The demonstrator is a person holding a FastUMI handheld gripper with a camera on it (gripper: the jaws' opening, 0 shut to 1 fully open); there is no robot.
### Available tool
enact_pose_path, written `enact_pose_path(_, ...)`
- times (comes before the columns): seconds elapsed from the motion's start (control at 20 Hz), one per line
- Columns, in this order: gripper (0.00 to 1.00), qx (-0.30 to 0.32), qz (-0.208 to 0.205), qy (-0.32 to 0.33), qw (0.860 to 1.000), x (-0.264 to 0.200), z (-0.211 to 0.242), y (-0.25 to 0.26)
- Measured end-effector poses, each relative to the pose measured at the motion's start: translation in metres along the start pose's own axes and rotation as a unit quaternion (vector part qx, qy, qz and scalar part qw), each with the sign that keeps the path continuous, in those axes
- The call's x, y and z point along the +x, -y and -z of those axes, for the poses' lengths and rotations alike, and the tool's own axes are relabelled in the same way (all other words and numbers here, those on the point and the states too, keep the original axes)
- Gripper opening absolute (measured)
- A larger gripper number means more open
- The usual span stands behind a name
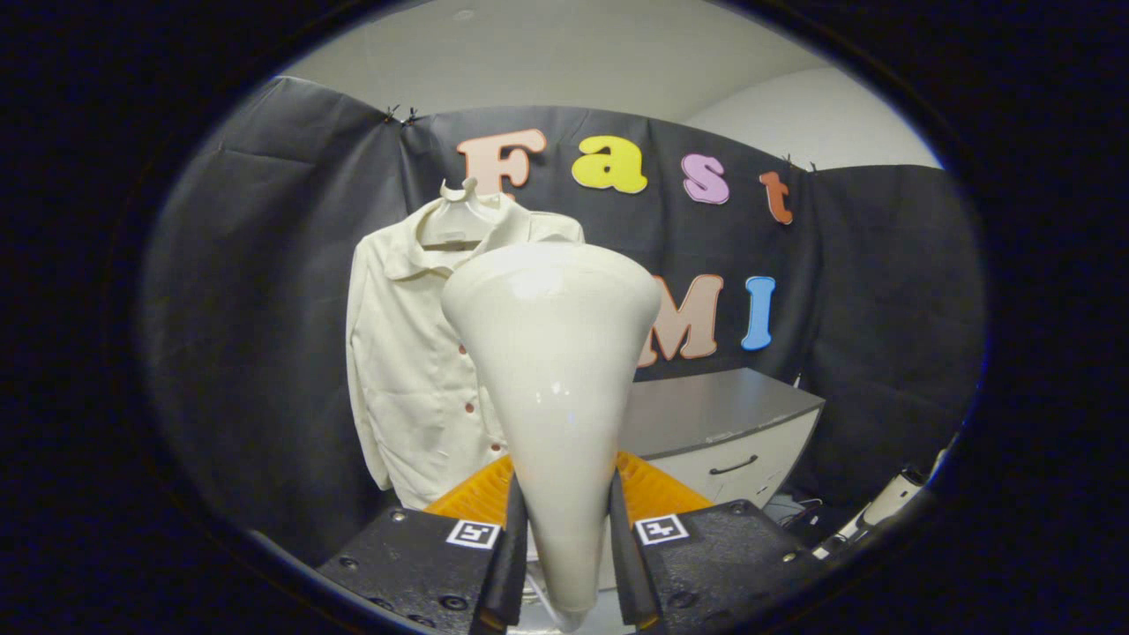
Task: Iron the clothes twice with a garment steamer, once on the left side and once on the right side.
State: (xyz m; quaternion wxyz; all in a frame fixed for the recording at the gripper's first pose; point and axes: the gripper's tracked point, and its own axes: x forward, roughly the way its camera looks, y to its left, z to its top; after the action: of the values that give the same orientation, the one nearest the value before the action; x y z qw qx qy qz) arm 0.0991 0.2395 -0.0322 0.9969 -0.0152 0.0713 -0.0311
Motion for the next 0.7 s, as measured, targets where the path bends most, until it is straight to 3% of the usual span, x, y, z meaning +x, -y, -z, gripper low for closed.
enact_pose_path(0.3, 0.41, 0.029, 0.003, 0.040, 0.999, -0.014, -0.011, 0.034)
enact_pose_path(0.7, 0.42, 0.030, -0.021, 0.013, 0.999, 0.004, 0.023, 0.076)
